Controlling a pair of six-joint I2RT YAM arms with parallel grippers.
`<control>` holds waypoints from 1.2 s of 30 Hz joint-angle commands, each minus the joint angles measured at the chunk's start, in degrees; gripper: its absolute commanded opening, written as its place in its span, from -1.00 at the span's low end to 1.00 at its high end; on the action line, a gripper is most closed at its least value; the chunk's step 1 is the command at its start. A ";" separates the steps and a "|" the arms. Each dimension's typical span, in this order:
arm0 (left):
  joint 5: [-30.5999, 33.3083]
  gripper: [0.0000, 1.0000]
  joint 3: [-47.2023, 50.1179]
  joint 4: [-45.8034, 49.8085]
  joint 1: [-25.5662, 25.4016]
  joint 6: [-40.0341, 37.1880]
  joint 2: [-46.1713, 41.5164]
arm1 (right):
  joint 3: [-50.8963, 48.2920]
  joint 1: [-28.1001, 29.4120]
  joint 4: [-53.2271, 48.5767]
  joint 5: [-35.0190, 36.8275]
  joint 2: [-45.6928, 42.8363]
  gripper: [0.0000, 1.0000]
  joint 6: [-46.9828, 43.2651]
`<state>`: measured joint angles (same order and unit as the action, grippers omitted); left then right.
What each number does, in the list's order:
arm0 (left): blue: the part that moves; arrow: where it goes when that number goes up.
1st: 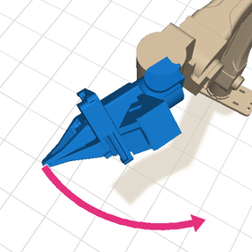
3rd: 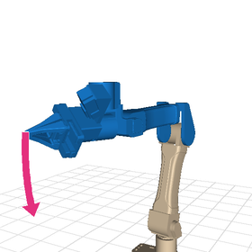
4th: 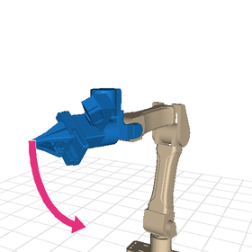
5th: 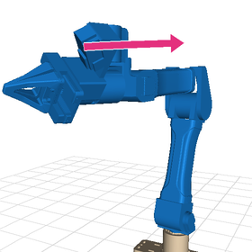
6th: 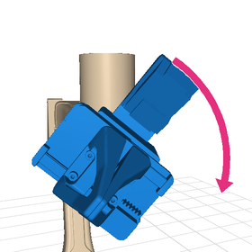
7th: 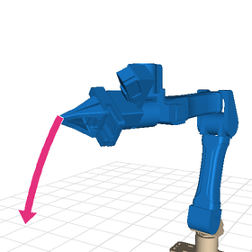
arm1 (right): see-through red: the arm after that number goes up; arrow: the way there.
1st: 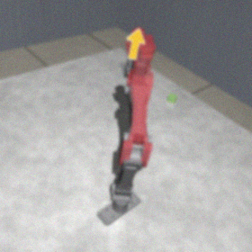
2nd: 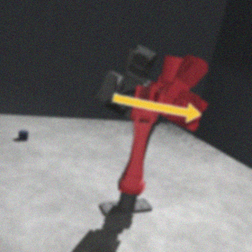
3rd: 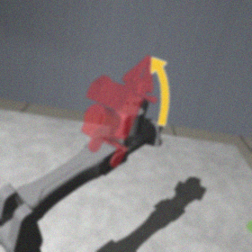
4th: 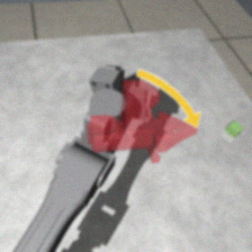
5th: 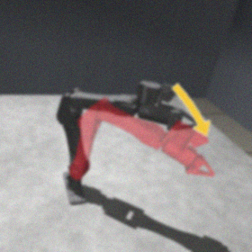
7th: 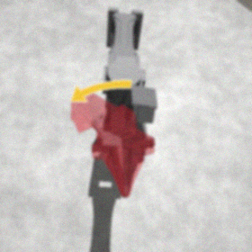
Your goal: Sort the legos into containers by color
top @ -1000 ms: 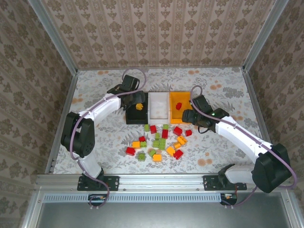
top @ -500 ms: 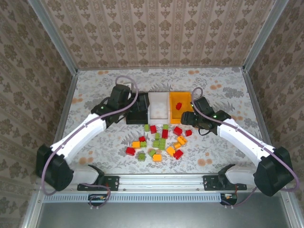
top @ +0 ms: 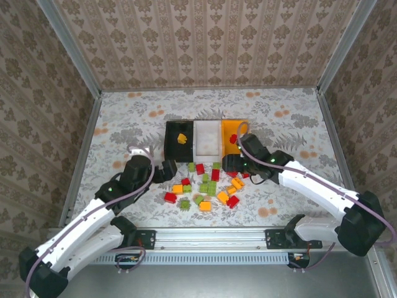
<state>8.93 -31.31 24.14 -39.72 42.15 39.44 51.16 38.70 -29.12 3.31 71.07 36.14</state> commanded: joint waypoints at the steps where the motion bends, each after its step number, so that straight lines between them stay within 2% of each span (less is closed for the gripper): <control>1: 2.67 1.00 3.28 3.15 -0.12 5.25 -3.87 | 1.66 3.04 2.66 -0.55 4.32 0.57 -0.54; 9: 3.20 1.00 4.60 4.77 0.04 6.01 -5.44 | 6.23 8.98 4.96 0.78 16.74 0.54 1.33; 12: 3.21 1.00 4.68 5.12 0.26 5.93 -5.26 | 7.83 10.96 6.34 1.57 20.22 0.46 1.29; 18: 2.68 0.99 4.87 5.85 0.84 5.86 -5.63 | 11.93 12.37 5.70 3.16 25.91 0.29 1.57; 24: 2.49 1.00 5.66 6.23 1.27 6.07 -7.12 | 14.49 13.15 3.69 4.34 29.88 0.04 2.09; 36: 1.88 1.00 6.60 6.87 2.45 6.19 -8.54 | 18.92 14.09 -1.28 8.53 35.96 -0.14 2.74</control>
<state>10.92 -25.89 29.89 -38.02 46.98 31.70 67.88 52.36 -26.85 8.78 105.10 37.95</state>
